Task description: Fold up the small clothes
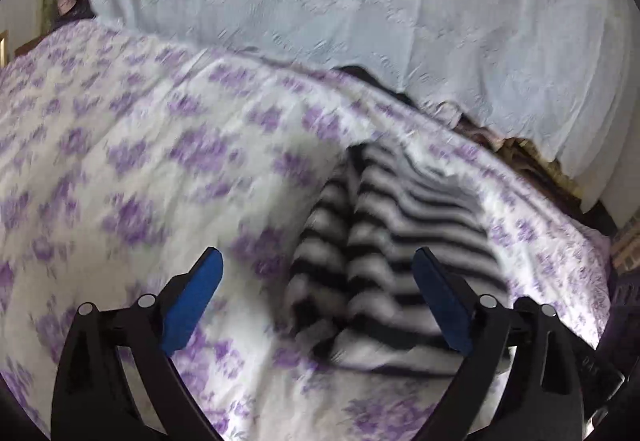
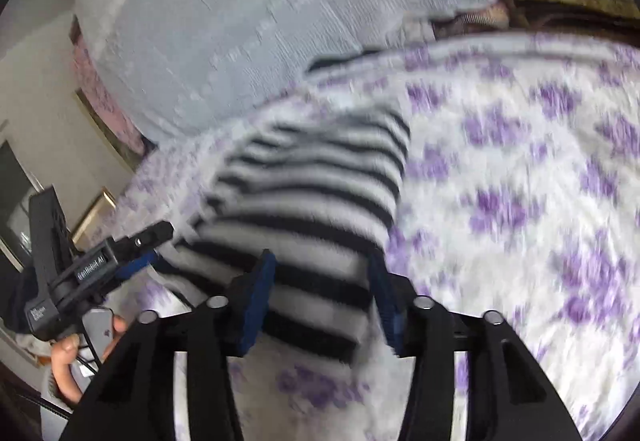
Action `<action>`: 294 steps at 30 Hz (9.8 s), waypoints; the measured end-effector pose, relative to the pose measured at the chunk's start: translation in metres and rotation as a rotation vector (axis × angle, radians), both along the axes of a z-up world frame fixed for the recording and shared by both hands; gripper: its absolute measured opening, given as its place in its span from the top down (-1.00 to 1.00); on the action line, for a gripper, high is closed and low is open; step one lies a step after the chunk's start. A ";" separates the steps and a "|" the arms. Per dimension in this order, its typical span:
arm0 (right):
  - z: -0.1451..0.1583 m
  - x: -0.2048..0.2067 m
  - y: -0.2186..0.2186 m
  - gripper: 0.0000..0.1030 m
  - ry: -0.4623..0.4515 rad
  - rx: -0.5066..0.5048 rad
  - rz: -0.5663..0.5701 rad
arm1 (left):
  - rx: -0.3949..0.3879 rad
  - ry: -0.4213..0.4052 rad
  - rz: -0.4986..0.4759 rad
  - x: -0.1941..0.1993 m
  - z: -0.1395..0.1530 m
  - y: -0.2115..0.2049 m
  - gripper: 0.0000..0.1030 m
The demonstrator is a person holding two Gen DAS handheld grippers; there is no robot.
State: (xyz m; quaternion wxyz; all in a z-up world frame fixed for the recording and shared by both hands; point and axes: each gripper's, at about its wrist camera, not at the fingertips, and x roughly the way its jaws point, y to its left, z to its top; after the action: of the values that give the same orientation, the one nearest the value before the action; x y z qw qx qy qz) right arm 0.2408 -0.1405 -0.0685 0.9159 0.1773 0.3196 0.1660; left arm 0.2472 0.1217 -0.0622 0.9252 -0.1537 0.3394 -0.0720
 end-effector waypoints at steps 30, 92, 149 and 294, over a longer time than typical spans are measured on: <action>-0.041 0.032 -0.046 1.00 0.253 0.428 0.147 | 0.027 0.185 -0.131 0.022 -0.036 0.001 -0.92; -0.067 0.090 -0.055 -0.29 0.286 0.476 0.030 | -0.269 0.164 -0.346 0.058 -0.061 -0.023 -0.91; -0.028 0.049 -0.040 0.12 0.019 0.099 -0.043 | -0.277 0.110 -0.381 0.026 -0.039 -0.034 0.19; 0.023 -0.444 -0.343 -0.42 0.112 -0.247 -1.075 | 0.250 -0.297 -1.047 -0.291 0.056 -0.530 -0.90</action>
State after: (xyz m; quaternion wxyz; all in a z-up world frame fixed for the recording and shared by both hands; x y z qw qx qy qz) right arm -0.2035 -0.4836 -0.0455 0.8673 0.2154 0.2494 -0.3731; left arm -0.0433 -0.4083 -0.0058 0.8150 0.1583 0.2424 -0.5020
